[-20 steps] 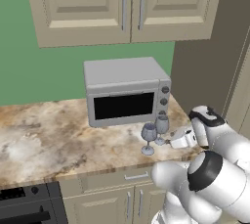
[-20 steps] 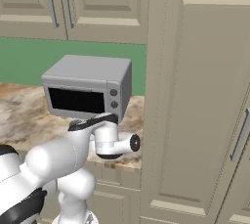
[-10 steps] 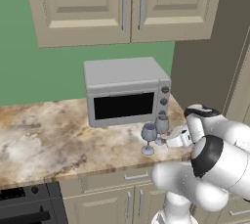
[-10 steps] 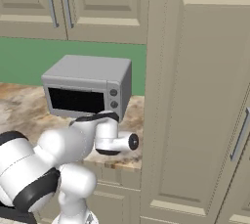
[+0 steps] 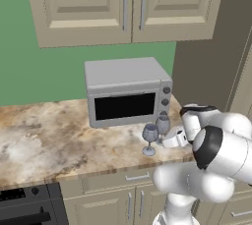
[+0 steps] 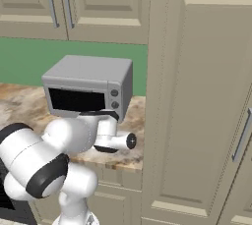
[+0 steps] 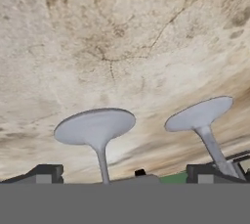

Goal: Retrieve the wine glasses from the counter and place one next to each plate.

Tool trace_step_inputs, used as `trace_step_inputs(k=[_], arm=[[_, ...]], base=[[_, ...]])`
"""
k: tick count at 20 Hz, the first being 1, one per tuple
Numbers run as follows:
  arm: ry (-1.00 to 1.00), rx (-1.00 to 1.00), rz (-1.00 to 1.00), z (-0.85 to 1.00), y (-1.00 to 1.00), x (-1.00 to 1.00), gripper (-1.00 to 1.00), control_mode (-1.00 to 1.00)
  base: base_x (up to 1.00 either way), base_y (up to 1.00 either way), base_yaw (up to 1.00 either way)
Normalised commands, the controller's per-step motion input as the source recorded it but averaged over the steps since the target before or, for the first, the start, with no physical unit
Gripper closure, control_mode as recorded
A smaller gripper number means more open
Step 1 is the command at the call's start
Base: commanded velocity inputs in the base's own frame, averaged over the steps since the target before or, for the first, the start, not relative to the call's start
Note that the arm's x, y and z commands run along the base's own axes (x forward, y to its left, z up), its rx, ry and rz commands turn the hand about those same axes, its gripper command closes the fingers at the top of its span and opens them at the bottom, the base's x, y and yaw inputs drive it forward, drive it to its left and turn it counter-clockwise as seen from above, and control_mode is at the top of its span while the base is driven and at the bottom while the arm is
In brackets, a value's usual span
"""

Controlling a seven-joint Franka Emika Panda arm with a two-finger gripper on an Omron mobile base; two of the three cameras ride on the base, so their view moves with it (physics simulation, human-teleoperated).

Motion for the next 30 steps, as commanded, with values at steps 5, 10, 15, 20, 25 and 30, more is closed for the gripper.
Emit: trace_step_inputs(k=[5, 10, 15, 20, 25, 30], arm=[[-0.01, 0.0, 0.0, -0.08, 0.0, 0.08, -1.0, -1.0], [-0.02, 0.01, 0.0, -0.1, -0.01, 0.0, -1.0, -1.0], [-0.03, 0.02, 0.0, -0.07, -0.03, 0.06, -1.0, -1.0], [-0.02, 0.05, -0.01, -0.01, -0.05, 0.14, -1.0, -1.0], [0.0, 0.04, 0.0, -0.02, 0.0, 0.2, -1.0, -1.0], [0.0, 0.0, 0.0, -0.1, 0.0, 0.2, -1.0, -1.0]], base=[[0.0, 0.0, 0.0], [0.0, 0.0, 0.0], [0.0, 0.0, 0.0], [0.0, 0.0, 0.0], [0.0, 0.0, 0.0], [0.0, 0.0, 0.0]])
